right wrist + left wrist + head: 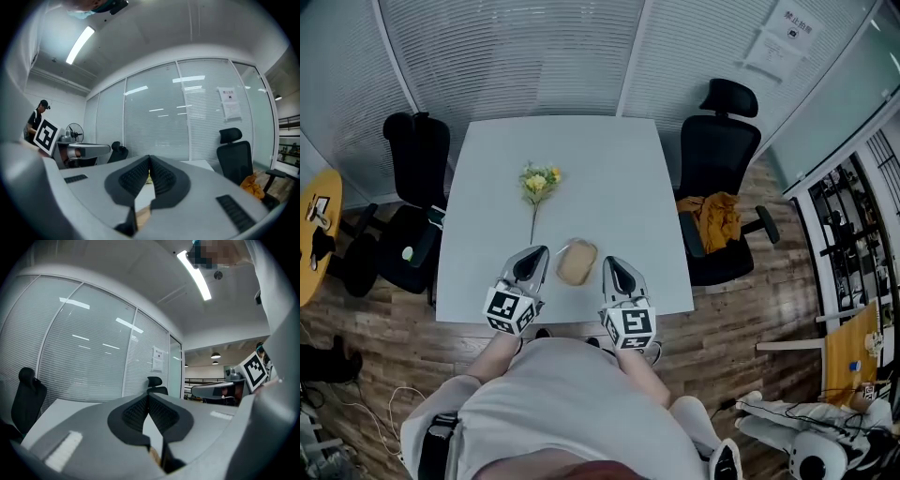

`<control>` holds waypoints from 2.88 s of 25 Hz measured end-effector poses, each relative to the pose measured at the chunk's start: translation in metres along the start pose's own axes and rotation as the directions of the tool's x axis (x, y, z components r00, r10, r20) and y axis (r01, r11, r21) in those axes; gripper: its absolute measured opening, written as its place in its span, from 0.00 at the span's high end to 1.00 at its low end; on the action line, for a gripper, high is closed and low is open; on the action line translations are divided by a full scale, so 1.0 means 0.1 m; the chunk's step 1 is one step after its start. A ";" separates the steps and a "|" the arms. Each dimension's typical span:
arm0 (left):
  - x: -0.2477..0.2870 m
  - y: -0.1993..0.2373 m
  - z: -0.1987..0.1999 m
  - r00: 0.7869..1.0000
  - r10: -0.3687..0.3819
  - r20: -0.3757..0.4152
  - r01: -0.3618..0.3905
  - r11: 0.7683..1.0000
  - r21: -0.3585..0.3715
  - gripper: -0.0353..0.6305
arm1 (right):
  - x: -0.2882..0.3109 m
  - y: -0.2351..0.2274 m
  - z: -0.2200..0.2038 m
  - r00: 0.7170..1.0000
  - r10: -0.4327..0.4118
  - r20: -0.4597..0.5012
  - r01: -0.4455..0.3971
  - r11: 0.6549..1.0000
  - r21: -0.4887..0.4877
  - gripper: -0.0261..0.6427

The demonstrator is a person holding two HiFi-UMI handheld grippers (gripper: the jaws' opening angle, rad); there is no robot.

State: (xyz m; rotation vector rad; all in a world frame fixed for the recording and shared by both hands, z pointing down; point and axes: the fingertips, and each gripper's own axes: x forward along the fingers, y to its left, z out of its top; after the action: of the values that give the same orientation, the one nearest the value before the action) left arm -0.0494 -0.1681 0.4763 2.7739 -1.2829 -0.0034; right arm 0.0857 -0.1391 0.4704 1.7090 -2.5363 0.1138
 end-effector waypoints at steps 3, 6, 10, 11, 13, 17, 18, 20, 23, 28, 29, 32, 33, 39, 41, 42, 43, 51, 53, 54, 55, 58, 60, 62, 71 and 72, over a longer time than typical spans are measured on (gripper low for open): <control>0.01 0.02 -0.02 1.000 -0.010 -0.006 0.010 1.000 0.005 0.93 | 0.03 0.01 -0.01 1.000 -0.007 -0.004 0.007 1.000 0.000 0.95; 0.02 0.04 -0.03 1.000 -0.014 -0.020 0.014 1.000 0.010 0.93 | 0.06 0.04 -0.01 1.000 -0.008 -0.008 0.008 1.000 0.000 0.95; 0.02 0.05 -0.06 0.999 -0.033 -0.030 0.034 0.999 0.019 0.93 | 0.08 0.07 -0.02 1.000 -0.010 -0.015 0.010 1.000 0.003 0.95; 0.04 0.05 -0.08 0.999 -0.040 -0.034 0.041 0.999 0.019 0.91 | 0.09 0.08 -0.03 1.000 -0.011 -0.016 0.012 1.000 0.004 0.95; 0.06 0.04 -0.12 0.998 -0.047 -0.047 0.048 0.999 0.014 0.79 | 0.09 0.08 -0.05 1.000 -0.013 -0.019 0.013 1.000 0.007 0.95; 0.09 0.04 -0.18 0.996 -0.060 -0.071 0.060 0.998 0.002 0.70 | 0.10 0.09 -0.06 1.000 -0.013 -0.025 0.014 1.000 0.008 0.95; 0.11 0.05 -0.20 0.995 -0.063 -0.076 0.063 0.998 0.000 0.70 | 0.11 0.09 -0.06 1.000 -0.014 -0.026 0.014 1.000 0.008 0.95; 0.13 0.08 -0.23 0.994 -0.062 -0.086 0.062 0.998 -0.002 0.70 | 0.13 0.07 -0.06 1.000 -0.014 -0.026 0.014 1.000 0.010 0.95; 0.13 0.12 -0.31 0.993 -0.051 -0.109 0.051 0.999 -0.007 0.70 | 0.13 0.08 -0.08 0.999 -0.015 -0.033 0.015 1.000 0.013 0.95; 0.10 0.20 -0.50 0.988 -0.031 -0.150 0.028 0.999 -0.023 0.70 | 0.15 0.09 -0.15 0.999 -0.010 -0.051 0.011 1.000 0.023 0.95; 0.11 0.23 -0.53 0.987 -0.028 -0.157 0.025 0.999 -0.023 0.70 | 0.16 0.09 -0.15 0.999 -0.010 -0.050 0.012 1.000 0.024 0.95; 0.14 0.28 -0.66 0.982 -0.025 -0.188 0.021 0.999 -0.026 0.70 | 0.18 0.08 -0.16 0.999 -0.010 -0.049 0.011 1.000 0.027 0.95; 0.14 0.29 -0.72 0.979 -0.025 -0.202 0.019 0.999 -0.030 0.70 | 0.18 0.09 -0.17 0.999 -0.009 -0.051 0.010 1.000 0.028 0.95; 0.15 0.36 -1.10 0.955 -0.038 -0.294 0.018 0.997 -0.071 0.70 | 0.17 0.07 -0.19 0.999 -0.012 -0.053 0.014 0.999 0.030 0.95; 0.16 0.37 -1.24 0.942 -0.048 -0.331 0.023 0.997 -0.079 0.70 | 0.16 0.05 -0.20 0.998 -0.016 -0.055 0.018 0.999 0.032 0.95; 0.16 0.37 -1.32 0.935 -0.054 -0.350 0.028 0.996 -0.080 0.70 | 0.16 0.05 -0.20 0.998 -0.018 -0.056 0.020 0.999 0.030 0.95; 0.17 0.38 -1.39 0.928 -0.060 -0.367 0.032 0.996 -0.084 0.70 | 0.16 0.05 -0.20 0.998 -0.021 -0.056 0.022 0.999 0.023 0.95; 0.23 0.34 -1.90 0.872 -0.124 -0.473 0.034 0.980 -0.195 0.64 | 0.17 0.06 -0.18 0.998 -0.023 -0.061 0.022 1.000 -0.006 0.95; 0.23 0.35 -1.99 0.862 -0.135 -0.489 0.026 0.974 -0.223 0.62 | 0.17 0.06 -0.19 0.998 -0.024 -0.065 0.023 1.000 -0.007 0.95; 0.24 0.36 -2.03 0.856 -0.142 -0.497 0.024 0.971 -0.237 0.61 | 0.17 0.05 -0.20 0.998 -0.025 -0.066 0.025 1.000 -0.007 0.95; 0.24 0.37 -2.08 0.849 -0.152 -0.506 0.023 0.967 -0.253 0.61 | 0.18 0.05 -0.20 0.997 -0.028 -0.066 0.027 1.000 -0.007 0.95; 0.26 0.36 -2.24 0.821 -0.195 -0.537 0.025 0.951 -0.307 0.57 | 0.19 0.02 -0.23 0.997 -0.035 -0.068 0.035 0.999 -0.002 0.95; 0.27 0.36 -2.32 0.806 -0.212 -0.552 0.022 0.944 -0.330 0.57 | 0.20 0.02 -0.23 0.997 -0.035 -0.070 0.035 0.999 -0.005 0.95; 0.27 0.35 -2.39 0.791 -0.228 -0.568 0.017 0.936 -0.352 0.54 | 0.21 0.04 -0.21 0.997 -0.032 -0.072 0.029 0.999 -0.034 0.95; 0.37 0.31 -2.64 0.738 -0.288 -0.611 0.013 0.911 -0.413 0.36 | 0.31 0.07 -0.22 0.996 -0.010 -0.084 0.004 0.998 -0.069 0.95; 0.38 0.33 -2.66 0.731 -0.289 -0.618 0.006 0.909 -0.417 0.34 | 0.32 0.06 -0.22 0.996 -0.010 -0.085 0.005 0.998 -0.068 0.95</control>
State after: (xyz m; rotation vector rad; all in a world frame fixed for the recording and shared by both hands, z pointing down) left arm -0.0391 -0.1979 0.7454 2.1843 -0.7507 0.6079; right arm 0.0685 -0.1644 0.4955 1.6521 -2.4438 0.0969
